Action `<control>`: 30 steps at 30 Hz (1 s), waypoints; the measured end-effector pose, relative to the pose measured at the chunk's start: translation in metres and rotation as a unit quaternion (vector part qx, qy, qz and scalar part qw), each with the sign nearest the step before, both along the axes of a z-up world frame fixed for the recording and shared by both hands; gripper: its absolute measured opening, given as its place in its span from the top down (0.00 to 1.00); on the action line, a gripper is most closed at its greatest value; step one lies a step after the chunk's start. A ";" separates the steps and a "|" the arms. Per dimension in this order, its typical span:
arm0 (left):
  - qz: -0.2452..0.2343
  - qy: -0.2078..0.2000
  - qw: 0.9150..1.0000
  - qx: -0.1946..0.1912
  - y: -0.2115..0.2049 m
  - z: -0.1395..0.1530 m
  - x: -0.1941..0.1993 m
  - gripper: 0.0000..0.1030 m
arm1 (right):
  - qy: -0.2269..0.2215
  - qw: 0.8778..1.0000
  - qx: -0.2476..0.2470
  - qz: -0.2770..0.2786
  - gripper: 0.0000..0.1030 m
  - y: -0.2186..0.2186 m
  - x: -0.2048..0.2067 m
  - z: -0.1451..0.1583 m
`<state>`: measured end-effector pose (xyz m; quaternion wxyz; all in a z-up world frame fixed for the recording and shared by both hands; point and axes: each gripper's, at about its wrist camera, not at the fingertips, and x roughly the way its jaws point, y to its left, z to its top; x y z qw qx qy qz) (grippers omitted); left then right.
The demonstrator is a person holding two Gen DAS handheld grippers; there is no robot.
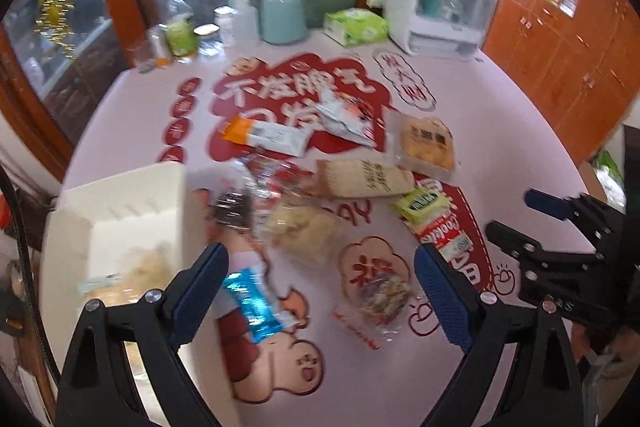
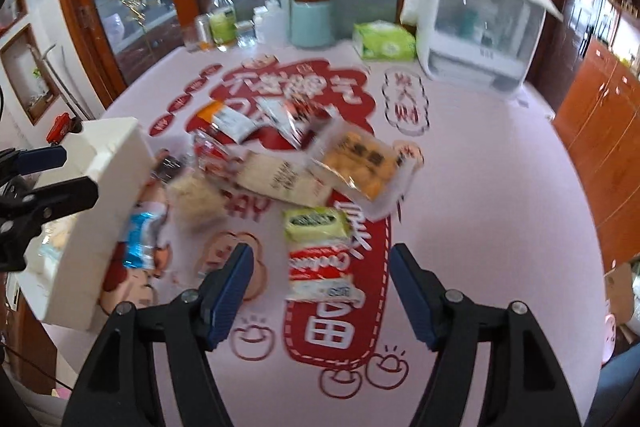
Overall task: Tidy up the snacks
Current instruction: 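Move both open tools back over the snack pile, then grasp the clear bag of brown nuts with the left tool while the right tool grasps the red Cookies bag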
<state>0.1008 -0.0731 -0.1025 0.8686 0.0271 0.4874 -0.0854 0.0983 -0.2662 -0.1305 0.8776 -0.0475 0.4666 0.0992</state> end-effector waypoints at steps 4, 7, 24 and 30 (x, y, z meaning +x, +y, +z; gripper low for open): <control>-0.032 0.041 0.999 0.001 -0.019 -0.034 0.014 0.09 | 0.039 0.999 0.020 0.000 0.31 -0.009 0.019 -0.031; -0.053 0.074 0.996 0.004 -0.028 -0.059 0.020 0.09 | 0.061 0.998 0.032 0.002 0.31 -0.013 0.032 -0.050; -0.119 0.154 0.979 0.063 -0.057 -0.141 0.017 0.14 | 0.105 0.994 -0.006 0.039 0.31 0.015 0.056 -0.099; -0.124 0.152 0.979 0.054 -0.062 -0.144 0.015 0.43 | 0.083 0.995 -0.040 0.048 0.36 0.024 0.048 -0.101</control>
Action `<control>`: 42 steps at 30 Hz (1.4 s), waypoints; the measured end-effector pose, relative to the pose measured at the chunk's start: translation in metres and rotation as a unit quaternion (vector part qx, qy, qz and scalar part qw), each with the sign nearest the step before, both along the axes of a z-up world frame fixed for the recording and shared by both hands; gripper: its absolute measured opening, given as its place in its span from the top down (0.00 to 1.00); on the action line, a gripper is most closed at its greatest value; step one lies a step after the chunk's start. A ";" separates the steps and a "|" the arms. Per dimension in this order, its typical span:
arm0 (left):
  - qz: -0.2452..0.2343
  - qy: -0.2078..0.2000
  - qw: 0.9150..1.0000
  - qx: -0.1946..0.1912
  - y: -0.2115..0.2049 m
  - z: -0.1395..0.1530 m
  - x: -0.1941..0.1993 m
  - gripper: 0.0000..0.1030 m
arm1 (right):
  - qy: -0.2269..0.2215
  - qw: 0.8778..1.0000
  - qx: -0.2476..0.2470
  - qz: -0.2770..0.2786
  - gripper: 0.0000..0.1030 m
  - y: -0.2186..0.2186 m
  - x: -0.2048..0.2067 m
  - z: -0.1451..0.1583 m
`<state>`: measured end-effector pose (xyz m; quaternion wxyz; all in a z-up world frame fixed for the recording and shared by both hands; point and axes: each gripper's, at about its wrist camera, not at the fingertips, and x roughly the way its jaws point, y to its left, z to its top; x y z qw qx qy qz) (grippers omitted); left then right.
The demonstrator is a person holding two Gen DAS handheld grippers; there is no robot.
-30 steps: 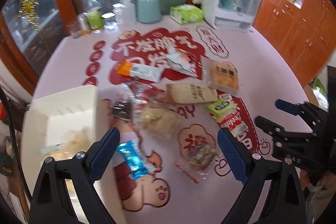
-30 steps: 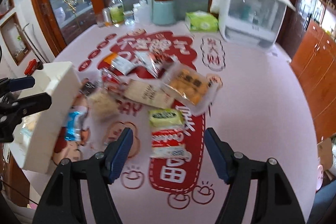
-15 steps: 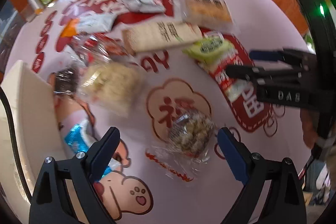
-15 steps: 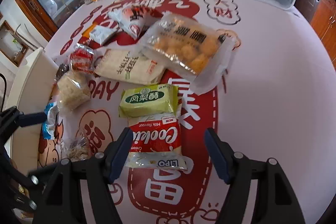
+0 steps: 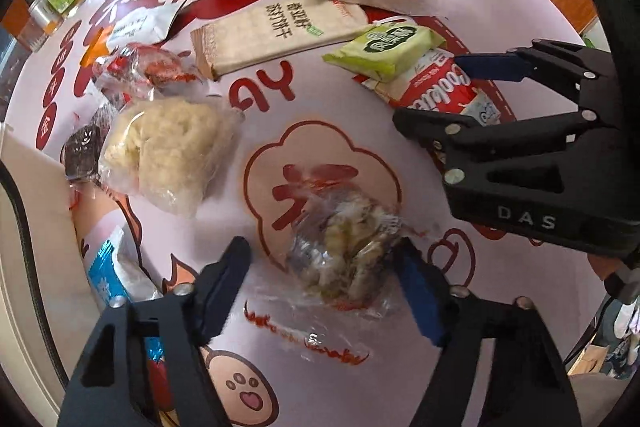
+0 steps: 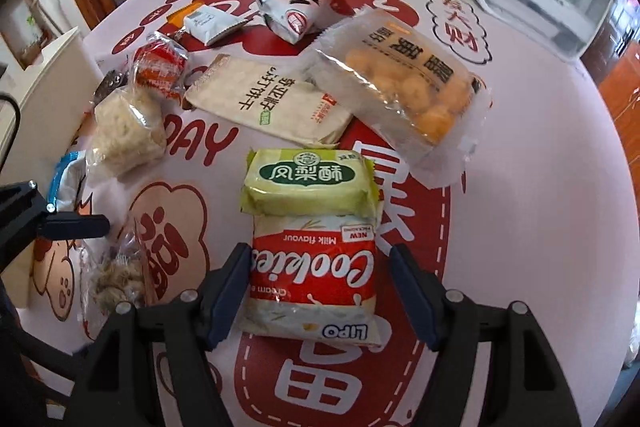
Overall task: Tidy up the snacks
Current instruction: 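Grasp the clear bag of brown nuts with the left tool while the right tool grasps the red Cookies bag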
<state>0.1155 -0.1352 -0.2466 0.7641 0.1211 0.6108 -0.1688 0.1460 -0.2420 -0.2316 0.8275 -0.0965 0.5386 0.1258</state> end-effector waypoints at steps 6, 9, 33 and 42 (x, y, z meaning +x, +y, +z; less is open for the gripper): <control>-0.001 -0.016 1.000 0.024 -0.007 0.004 -0.008 0.52 | 0.004 1.000 0.001 -0.011 0.55 -0.001 -0.001 0.005; 0.011 -0.011 1.000 0.023 -0.007 0.006 -0.013 0.52 | 0.010 1.000 -0.002 -0.016 0.56 -0.001 -0.004 0.006; 0.063 -0.125 0.990 -0.021 0.060 0.143 -0.049 0.52 | -0.070 0.997 0.045 0.001 0.56 0.033 -0.068 0.118; 0.109 -0.164 0.980 -0.019 0.121 0.185 -0.070 0.51 | -0.088 0.993 0.075 0.034 0.55 0.089 -0.076 0.151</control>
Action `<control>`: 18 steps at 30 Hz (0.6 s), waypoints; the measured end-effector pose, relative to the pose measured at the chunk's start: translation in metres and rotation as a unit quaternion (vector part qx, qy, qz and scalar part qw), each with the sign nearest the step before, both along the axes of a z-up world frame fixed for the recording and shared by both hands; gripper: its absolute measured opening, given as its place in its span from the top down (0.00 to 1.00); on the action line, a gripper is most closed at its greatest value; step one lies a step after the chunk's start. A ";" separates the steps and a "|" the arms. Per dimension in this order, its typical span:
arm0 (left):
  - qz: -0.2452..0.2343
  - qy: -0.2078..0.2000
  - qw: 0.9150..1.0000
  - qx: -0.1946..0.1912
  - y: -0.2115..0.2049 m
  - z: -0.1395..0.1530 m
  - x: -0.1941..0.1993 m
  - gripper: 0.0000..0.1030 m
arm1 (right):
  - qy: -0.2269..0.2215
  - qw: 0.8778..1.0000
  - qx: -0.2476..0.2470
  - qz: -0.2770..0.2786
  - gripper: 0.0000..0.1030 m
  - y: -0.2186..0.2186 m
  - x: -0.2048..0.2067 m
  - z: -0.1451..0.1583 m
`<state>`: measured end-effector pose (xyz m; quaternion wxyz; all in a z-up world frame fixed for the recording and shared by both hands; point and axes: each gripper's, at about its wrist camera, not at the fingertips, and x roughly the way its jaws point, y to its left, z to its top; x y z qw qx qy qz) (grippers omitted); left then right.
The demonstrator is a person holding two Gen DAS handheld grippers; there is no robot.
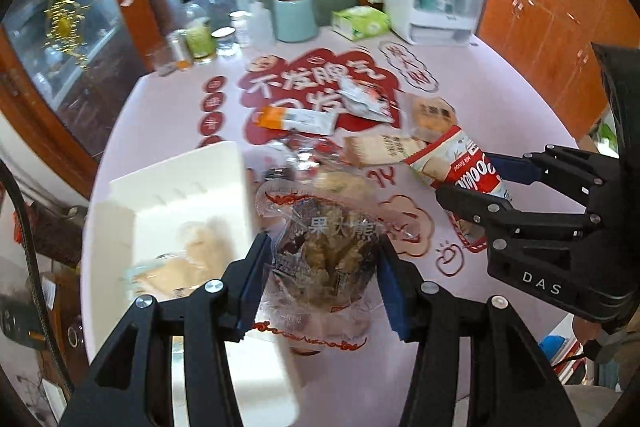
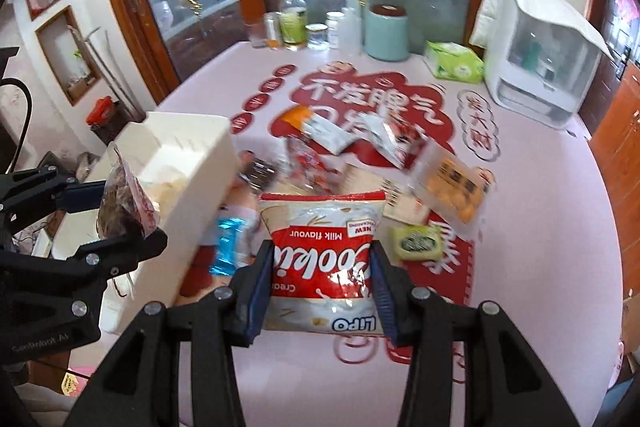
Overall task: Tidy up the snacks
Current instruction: 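Carry the nut bag and Cookies bag over the white tray with both tools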
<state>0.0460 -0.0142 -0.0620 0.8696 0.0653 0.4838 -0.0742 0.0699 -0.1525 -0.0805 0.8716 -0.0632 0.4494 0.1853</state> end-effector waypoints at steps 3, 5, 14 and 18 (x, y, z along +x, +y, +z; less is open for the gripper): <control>0.019 -0.012 1.000 0.007 0.024 0.010 -0.006 0.51 | -0.007 1.000 0.004 0.017 0.55 0.025 -0.002 0.008; 0.036 -0.018 0.999 0.010 0.042 0.015 -0.009 0.51 | -0.011 0.999 0.006 0.032 0.55 0.044 -0.004 0.013; 0.096 -0.036 0.995 0.009 0.113 0.025 -0.016 0.51 | -0.017 0.996 0.011 0.092 0.55 0.116 -0.014 0.025; 0.117 -0.042 0.992 0.011 0.140 0.028 -0.014 0.51 | -0.017 0.994 0.008 0.110 0.55 0.144 -0.014 0.026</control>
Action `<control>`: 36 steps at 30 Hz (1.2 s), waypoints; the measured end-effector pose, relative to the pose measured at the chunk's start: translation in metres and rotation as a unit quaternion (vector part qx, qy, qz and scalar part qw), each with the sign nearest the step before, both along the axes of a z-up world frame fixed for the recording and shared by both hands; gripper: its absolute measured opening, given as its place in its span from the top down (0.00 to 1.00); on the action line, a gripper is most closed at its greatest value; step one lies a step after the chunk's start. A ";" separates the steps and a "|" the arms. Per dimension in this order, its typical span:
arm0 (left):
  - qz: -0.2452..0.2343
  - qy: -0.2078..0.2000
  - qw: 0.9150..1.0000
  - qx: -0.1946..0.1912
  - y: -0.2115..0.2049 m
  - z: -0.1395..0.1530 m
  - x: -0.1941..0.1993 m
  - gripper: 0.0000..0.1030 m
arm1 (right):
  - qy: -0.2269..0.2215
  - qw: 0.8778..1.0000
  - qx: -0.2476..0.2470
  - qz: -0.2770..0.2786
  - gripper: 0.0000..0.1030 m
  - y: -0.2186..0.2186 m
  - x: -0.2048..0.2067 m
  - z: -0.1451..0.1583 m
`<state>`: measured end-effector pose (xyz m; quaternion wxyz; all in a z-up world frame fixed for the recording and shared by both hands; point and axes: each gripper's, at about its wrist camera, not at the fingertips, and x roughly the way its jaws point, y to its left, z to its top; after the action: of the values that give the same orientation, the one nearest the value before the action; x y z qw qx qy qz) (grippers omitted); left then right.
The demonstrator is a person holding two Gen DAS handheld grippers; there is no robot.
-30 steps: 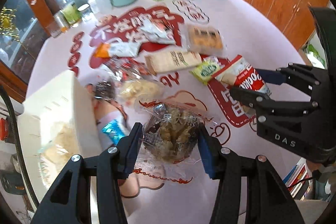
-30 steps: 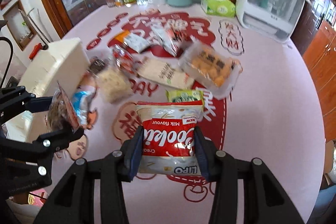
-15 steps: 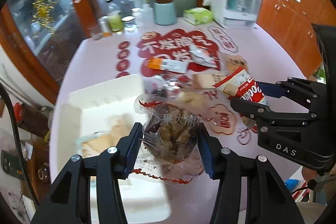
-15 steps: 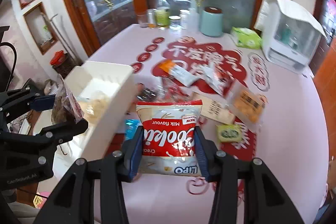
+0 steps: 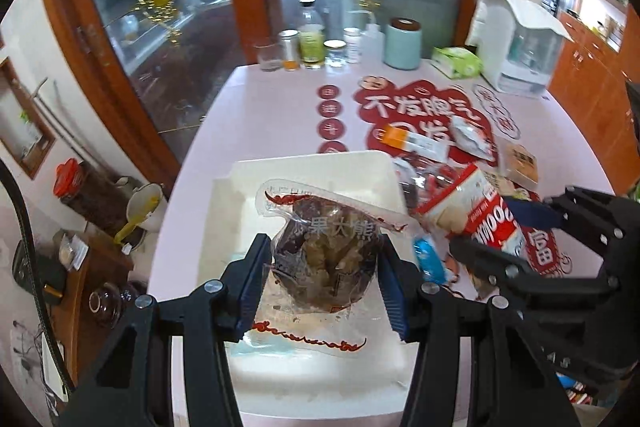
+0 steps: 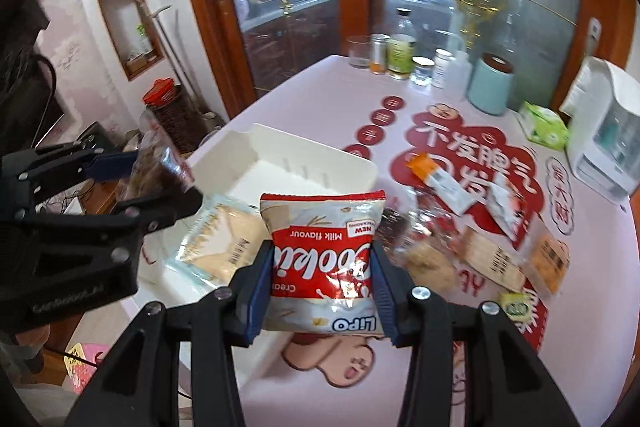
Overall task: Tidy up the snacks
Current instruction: 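Carry the nut bag and Cookies bag over the white tray with both tools, then lower both bags into the white tray and open both tools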
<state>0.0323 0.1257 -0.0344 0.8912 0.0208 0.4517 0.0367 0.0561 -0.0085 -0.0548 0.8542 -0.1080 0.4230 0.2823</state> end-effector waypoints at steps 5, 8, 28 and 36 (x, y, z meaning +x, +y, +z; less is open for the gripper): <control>0.027 -0.002 1.000 -0.001 0.033 0.000 0.012 0.51 | 0.002 1.000 -0.007 0.000 0.55 0.026 0.011 -0.002; 0.040 -0.003 0.999 -0.001 0.049 -0.002 0.022 0.51 | 0.007 1.000 -0.009 -0.008 0.55 0.036 0.021 -0.004; 0.062 0.026 0.998 -0.012 0.090 -0.042 0.089 0.50 | 0.040 0.997 -0.029 -0.065 0.55 0.080 0.093 -0.046; 0.062 0.034 0.997 -0.007 0.094 -0.053 0.097 0.49 | 0.043 0.996 -0.047 -0.061 0.55 0.093 0.101 -0.058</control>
<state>0.1292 0.2200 -0.0875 0.8715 -0.0128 0.4823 0.0881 0.1570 0.0847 -0.1125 0.8445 -0.1099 0.4783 0.2143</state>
